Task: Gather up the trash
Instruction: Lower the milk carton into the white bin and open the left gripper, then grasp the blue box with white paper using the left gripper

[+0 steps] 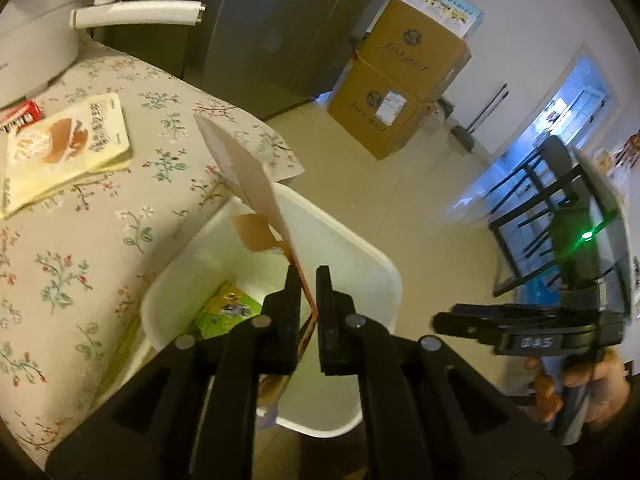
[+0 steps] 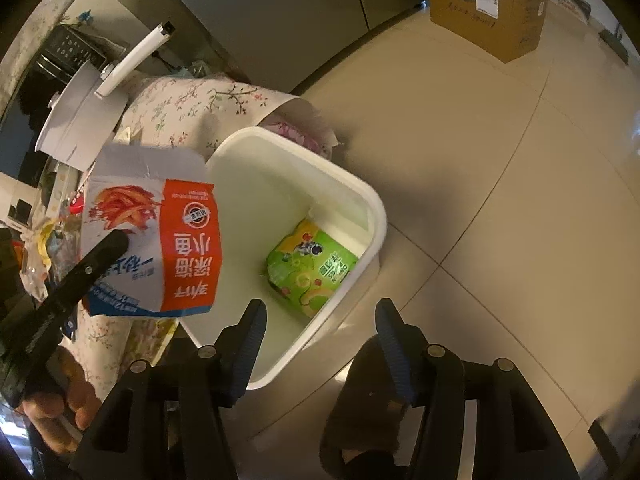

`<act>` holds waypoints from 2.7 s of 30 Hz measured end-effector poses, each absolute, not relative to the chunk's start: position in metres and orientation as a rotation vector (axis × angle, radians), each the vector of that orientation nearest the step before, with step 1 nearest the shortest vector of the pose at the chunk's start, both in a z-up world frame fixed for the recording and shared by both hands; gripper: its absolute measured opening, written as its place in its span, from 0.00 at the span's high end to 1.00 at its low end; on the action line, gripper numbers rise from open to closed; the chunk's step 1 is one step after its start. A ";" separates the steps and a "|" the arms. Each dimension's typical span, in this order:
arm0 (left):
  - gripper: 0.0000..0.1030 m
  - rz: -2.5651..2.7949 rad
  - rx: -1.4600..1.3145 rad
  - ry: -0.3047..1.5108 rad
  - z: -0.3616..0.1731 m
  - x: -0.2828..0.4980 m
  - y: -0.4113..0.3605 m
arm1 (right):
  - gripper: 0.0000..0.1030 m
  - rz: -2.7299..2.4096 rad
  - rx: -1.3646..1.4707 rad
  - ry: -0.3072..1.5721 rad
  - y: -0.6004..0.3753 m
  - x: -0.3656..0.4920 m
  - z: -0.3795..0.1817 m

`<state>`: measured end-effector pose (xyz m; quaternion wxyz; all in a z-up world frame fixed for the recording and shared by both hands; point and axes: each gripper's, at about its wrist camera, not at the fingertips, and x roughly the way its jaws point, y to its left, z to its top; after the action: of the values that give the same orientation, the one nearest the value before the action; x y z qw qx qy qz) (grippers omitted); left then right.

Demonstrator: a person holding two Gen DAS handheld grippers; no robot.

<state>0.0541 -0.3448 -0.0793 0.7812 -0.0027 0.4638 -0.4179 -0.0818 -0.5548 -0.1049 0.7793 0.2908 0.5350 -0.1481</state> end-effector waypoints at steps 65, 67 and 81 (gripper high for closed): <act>0.01 -0.131 -0.012 0.974 -0.043 0.109 0.071 | 0.14 0.079 0.049 0.957 -0.195 0.110 -0.021; 0.01 -0.121 -0.033 0.987 -0.047 0.115 0.079 | 0.14 0.087 0.043 0.960 -0.188 0.115 -0.023; 0.01 -0.140 -0.209 1.074 -0.062 0.135 0.123 | 0.14 0.112 0.055 0.958 -0.171 0.125 -0.027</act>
<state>0.1354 0.1233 -0.0625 0.8517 -0.0991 0.5102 -0.0667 0.1252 -0.1713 -0.0268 0.8856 0.0266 0.4606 0.0537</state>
